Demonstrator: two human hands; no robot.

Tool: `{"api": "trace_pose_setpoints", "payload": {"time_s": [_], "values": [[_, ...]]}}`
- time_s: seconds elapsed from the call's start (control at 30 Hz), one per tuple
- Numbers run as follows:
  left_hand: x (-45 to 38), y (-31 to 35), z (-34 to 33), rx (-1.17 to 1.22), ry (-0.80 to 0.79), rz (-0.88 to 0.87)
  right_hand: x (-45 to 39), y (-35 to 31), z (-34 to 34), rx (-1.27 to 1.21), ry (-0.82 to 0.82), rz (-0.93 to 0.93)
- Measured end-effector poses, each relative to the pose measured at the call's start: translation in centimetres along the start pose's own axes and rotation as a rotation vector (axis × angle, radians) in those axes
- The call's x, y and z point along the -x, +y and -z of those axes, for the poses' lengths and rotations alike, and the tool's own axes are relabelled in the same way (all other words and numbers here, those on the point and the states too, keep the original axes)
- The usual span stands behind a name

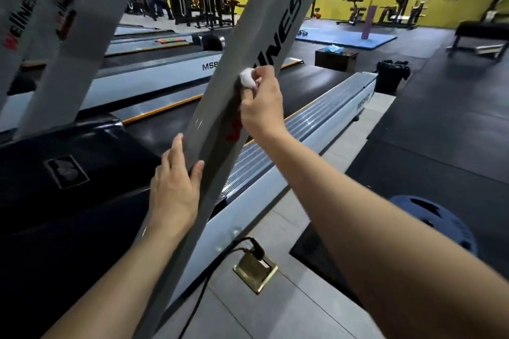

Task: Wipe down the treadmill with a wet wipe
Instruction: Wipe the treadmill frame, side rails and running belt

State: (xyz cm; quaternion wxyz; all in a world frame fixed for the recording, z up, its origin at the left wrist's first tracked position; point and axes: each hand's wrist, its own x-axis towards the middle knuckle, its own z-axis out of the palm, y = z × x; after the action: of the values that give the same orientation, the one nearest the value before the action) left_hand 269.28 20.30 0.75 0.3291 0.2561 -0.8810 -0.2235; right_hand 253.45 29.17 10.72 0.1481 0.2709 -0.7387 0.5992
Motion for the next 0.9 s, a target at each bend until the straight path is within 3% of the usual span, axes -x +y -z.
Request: {"api": "trace_pose_setpoints", "payload": {"time_s": [0.1, 0.33, 0.63, 0.9], "values": [[0.2, 0.1, 0.3, 0.014, 0.0, -0.013, 0.1, 0.4, 0.8, 0.074, -0.085, 0.029], [0.0, -0.2, 0.2, -0.007, -0.011, -0.041, 2.2, -0.7, -0.6, 0.024, -0.055, 0.081], [0.6, 1.1, 0.7, 0.058, 0.015, 0.065, -6.4, 3.0, 2.3, -0.098, 0.025, 0.174], [-0.8, 6.9, -2.2, -0.11, 0.264, 0.224, -11.3, 7.8, 5.3, -0.387, -0.25, 0.373]]}}
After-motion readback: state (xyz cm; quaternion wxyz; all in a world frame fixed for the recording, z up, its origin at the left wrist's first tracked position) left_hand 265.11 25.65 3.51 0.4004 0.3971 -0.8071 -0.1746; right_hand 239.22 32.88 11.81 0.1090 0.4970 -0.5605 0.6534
